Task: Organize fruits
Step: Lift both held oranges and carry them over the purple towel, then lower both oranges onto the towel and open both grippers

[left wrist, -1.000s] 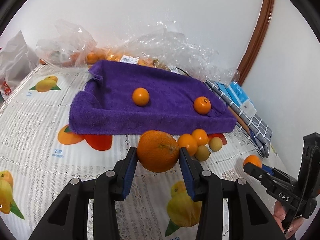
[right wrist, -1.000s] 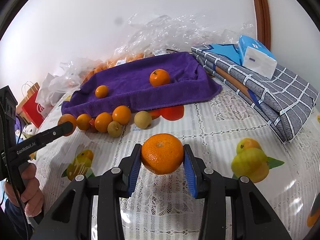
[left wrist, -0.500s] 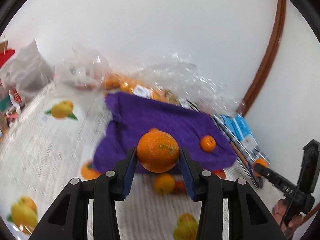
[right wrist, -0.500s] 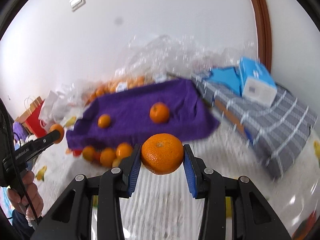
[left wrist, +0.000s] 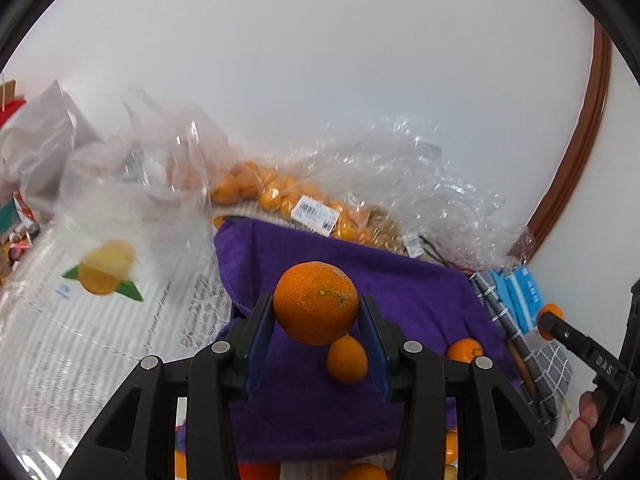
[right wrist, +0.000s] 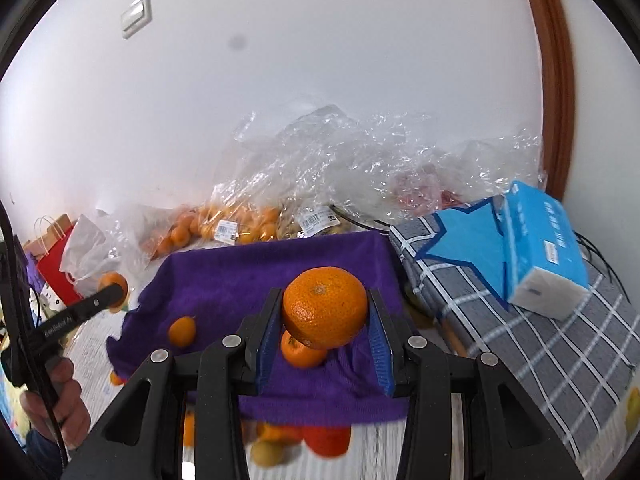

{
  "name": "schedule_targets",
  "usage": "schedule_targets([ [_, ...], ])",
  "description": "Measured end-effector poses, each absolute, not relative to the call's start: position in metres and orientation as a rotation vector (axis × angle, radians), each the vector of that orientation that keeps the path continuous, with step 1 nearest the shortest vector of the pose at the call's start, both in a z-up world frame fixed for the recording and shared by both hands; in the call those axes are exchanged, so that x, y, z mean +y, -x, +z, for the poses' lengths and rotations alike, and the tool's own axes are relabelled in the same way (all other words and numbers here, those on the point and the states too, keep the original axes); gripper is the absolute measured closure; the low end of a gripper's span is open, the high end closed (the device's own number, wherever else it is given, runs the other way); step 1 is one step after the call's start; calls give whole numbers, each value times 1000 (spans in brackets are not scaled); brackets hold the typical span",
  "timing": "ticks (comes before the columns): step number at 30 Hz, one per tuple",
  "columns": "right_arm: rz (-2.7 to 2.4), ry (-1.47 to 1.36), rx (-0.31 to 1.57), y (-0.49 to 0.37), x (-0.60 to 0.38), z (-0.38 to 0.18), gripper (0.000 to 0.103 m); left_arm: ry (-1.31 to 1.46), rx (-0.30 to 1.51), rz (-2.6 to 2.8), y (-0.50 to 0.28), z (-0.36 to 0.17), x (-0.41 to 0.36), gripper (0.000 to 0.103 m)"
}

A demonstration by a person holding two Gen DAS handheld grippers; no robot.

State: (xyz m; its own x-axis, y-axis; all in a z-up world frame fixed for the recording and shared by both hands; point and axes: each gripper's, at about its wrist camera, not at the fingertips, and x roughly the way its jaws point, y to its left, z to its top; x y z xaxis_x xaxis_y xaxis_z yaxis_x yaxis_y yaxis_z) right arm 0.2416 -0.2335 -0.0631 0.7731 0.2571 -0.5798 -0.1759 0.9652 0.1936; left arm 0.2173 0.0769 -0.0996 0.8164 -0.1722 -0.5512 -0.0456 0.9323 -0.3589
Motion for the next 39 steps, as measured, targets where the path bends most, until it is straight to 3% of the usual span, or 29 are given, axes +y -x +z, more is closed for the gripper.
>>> schedule_targets([
  [14, 206, -131, 785, -278, -236, -125, 62, 349, 690, -79, -230, -125, 68, 62],
  [39, 181, -87, 758, -274, -232, -126, 62, 306, 699, -38, -235, -132, 62, 63],
])
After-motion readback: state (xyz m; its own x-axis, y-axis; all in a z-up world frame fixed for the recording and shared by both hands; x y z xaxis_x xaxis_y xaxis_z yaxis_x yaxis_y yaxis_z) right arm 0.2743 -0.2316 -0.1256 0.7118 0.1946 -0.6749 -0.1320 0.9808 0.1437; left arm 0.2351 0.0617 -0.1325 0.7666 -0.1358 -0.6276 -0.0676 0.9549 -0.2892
